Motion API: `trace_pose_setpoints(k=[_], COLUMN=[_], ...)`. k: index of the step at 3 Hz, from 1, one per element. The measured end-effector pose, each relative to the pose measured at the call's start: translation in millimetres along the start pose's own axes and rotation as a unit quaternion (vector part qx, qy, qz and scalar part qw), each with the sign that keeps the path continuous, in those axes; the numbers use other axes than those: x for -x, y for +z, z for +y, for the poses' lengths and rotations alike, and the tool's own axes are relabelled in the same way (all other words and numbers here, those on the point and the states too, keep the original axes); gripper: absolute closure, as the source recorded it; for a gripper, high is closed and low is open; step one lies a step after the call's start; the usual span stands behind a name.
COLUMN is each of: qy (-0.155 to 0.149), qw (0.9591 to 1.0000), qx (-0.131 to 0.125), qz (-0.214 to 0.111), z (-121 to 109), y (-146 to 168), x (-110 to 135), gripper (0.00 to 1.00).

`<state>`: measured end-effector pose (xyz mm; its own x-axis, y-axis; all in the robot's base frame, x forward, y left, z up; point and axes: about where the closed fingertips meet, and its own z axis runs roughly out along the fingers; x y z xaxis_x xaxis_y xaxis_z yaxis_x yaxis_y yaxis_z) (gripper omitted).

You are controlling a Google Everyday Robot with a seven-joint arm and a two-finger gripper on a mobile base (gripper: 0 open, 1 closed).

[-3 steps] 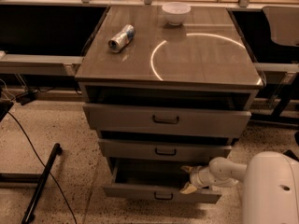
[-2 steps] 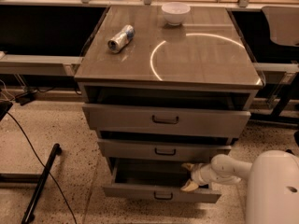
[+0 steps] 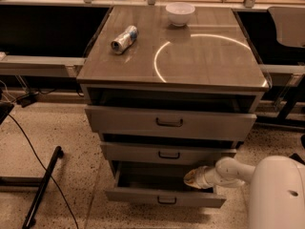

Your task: Open bottom drawer

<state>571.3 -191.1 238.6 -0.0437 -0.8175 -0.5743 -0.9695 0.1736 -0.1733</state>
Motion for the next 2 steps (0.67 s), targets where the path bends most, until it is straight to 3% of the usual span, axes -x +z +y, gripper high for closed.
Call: trace_pose_setpoints(k=[1, 2], qy=[0.009, 0.01], qw=[1.0, 0.9998], qx=[0.004, 0.013], qz=[0.003, 0.012], z=[-3, 1], y=[25, 49], x=[-10, -16], gripper=[0.96, 1.0])
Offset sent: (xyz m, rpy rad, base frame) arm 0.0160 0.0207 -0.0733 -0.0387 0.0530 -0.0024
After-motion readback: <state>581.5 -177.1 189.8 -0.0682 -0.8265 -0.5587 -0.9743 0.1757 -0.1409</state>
